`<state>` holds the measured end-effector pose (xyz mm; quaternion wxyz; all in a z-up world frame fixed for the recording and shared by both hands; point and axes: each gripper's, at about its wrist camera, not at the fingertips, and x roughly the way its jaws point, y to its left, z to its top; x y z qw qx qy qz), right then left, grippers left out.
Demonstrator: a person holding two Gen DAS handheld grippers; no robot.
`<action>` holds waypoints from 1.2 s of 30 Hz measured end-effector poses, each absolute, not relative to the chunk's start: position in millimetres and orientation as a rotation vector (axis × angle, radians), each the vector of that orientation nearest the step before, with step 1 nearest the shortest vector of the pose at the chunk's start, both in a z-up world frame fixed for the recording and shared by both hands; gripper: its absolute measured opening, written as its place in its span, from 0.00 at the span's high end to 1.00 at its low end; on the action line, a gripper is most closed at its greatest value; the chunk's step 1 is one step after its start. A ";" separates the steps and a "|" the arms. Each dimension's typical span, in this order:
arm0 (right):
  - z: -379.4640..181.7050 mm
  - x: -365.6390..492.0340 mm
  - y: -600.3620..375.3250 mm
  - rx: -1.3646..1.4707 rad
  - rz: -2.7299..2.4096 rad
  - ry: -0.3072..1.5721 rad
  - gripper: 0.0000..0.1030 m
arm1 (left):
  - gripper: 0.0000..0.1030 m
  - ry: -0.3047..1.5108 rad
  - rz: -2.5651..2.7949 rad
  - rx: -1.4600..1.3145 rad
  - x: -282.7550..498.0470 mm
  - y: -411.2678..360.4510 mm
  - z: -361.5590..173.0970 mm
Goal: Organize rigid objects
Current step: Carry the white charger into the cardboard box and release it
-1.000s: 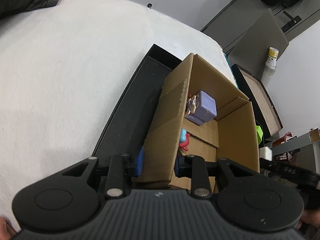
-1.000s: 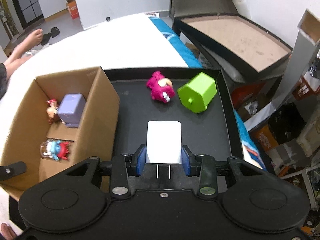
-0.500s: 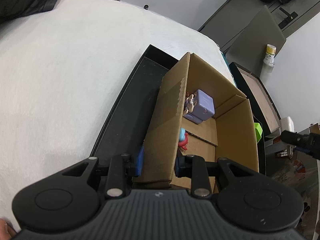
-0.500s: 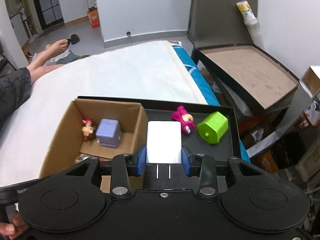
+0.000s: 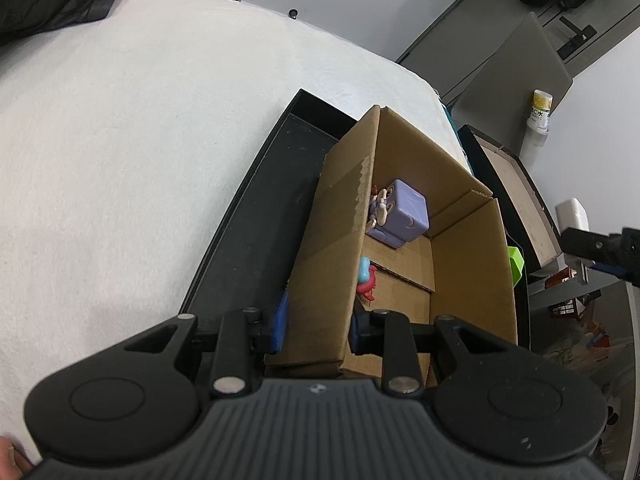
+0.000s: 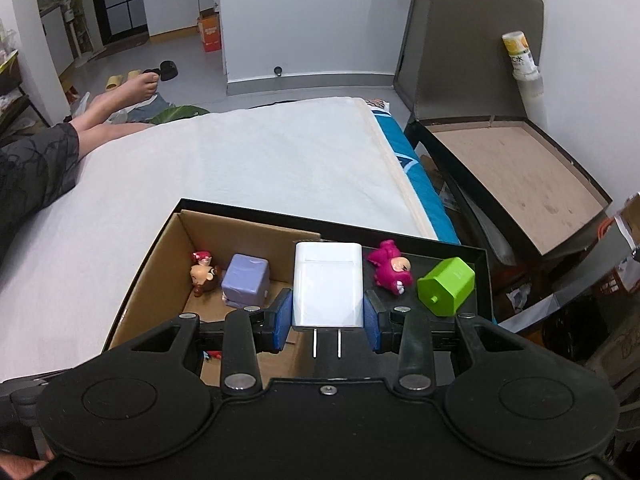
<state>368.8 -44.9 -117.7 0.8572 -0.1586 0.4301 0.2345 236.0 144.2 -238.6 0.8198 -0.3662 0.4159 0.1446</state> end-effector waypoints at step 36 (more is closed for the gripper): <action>-136.4 377.2 -22.3 -0.257 0.458 0.859 0.44 | 0.72 0.885 0.307 -0.802 233.0 147.0 -235.6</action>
